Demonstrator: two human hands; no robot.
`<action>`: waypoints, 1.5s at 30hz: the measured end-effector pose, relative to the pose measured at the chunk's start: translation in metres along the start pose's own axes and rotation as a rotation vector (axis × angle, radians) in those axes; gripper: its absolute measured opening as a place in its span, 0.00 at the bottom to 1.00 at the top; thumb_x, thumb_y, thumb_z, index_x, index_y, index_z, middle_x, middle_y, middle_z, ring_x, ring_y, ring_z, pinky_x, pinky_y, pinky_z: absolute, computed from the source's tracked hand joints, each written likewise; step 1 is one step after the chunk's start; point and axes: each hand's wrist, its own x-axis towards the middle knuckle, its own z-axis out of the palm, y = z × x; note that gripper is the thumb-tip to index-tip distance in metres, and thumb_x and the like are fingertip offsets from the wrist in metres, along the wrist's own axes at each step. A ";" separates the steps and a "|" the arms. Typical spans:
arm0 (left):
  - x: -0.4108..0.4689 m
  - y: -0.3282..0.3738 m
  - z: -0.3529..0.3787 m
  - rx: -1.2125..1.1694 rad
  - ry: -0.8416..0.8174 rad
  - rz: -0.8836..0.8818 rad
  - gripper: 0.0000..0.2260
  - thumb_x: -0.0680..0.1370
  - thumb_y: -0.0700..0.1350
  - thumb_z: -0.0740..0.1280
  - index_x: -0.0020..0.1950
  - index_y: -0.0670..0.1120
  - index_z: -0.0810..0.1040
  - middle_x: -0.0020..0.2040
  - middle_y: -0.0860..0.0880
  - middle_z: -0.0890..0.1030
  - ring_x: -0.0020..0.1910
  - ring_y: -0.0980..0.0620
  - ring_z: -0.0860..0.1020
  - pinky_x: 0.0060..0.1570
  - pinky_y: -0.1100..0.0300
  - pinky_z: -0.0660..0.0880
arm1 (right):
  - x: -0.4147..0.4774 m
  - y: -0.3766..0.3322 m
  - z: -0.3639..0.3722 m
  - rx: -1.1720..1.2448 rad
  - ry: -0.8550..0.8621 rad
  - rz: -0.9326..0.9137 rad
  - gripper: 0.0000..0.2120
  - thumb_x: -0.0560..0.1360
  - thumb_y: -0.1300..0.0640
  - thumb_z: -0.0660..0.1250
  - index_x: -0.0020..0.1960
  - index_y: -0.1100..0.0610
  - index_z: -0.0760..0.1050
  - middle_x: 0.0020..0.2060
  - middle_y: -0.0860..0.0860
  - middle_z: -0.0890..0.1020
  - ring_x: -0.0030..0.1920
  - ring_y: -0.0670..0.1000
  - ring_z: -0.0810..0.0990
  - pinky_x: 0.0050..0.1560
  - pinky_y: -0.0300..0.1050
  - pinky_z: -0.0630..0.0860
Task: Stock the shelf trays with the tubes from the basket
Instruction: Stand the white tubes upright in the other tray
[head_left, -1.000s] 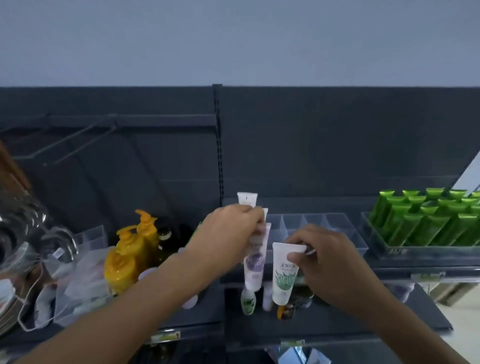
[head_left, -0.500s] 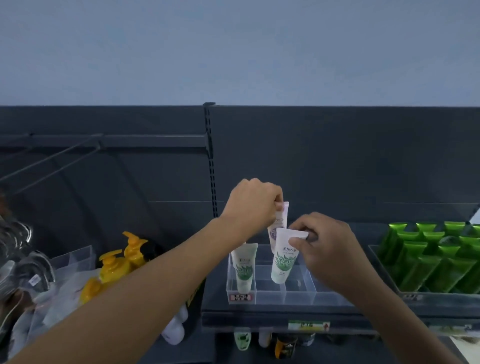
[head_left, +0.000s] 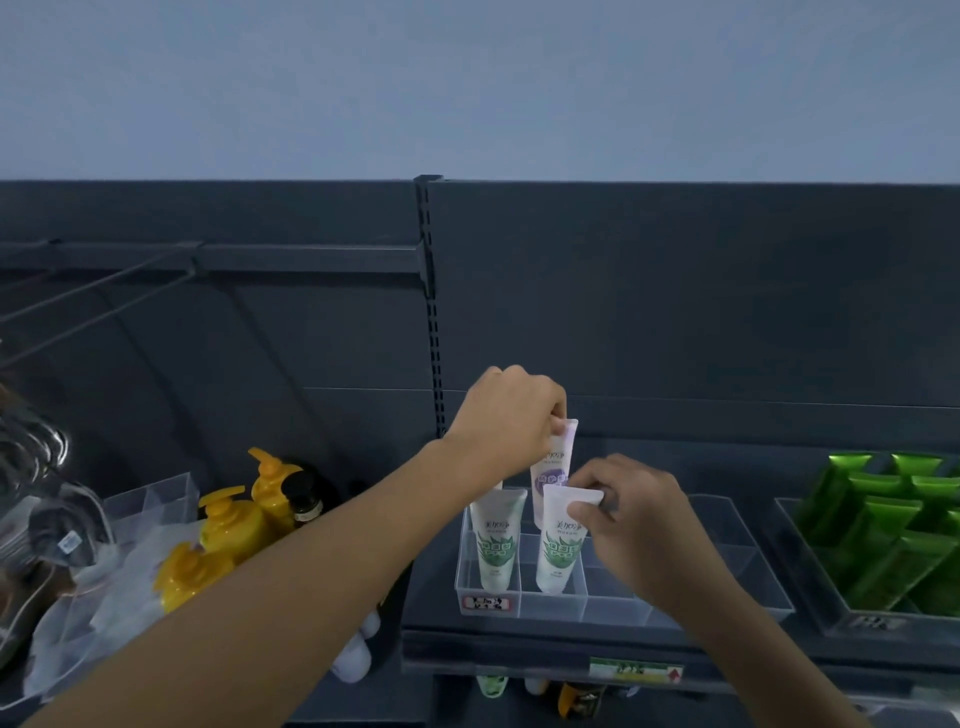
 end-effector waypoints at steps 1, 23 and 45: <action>-0.001 0.000 0.004 -0.004 -0.014 -0.003 0.07 0.80 0.46 0.65 0.52 0.51 0.84 0.46 0.51 0.85 0.46 0.49 0.80 0.46 0.58 0.70 | 0.000 0.001 0.003 -0.001 -0.007 0.009 0.07 0.70 0.64 0.74 0.44 0.54 0.80 0.38 0.45 0.79 0.35 0.43 0.75 0.35 0.39 0.74; -0.019 -0.009 0.021 -0.177 -0.065 -0.076 0.10 0.81 0.54 0.65 0.53 0.54 0.85 0.47 0.53 0.86 0.51 0.49 0.80 0.56 0.54 0.75 | -0.004 -0.020 0.000 -0.072 -0.089 0.143 0.10 0.76 0.57 0.68 0.57 0.48 0.75 0.52 0.43 0.77 0.51 0.45 0.77 0.53 0.47 0.76; -0.323 -0.126 0.074 -0.247 0.052 -0.037 0.14 0.78 0.53 0.67 0.60 0.48 0.79 0.52 0.51 0.82 0.51 0.49 0.79 0.46 0.51 0.76 | -0.109 -0.138 0.146 -0.128 -0.164 -0.107 0.13 0.74 0.51 0.71 0.57 0.53 0.75 0.51 0.47 0.77 0.49 0.49 0.77 0.44 0.44 0.76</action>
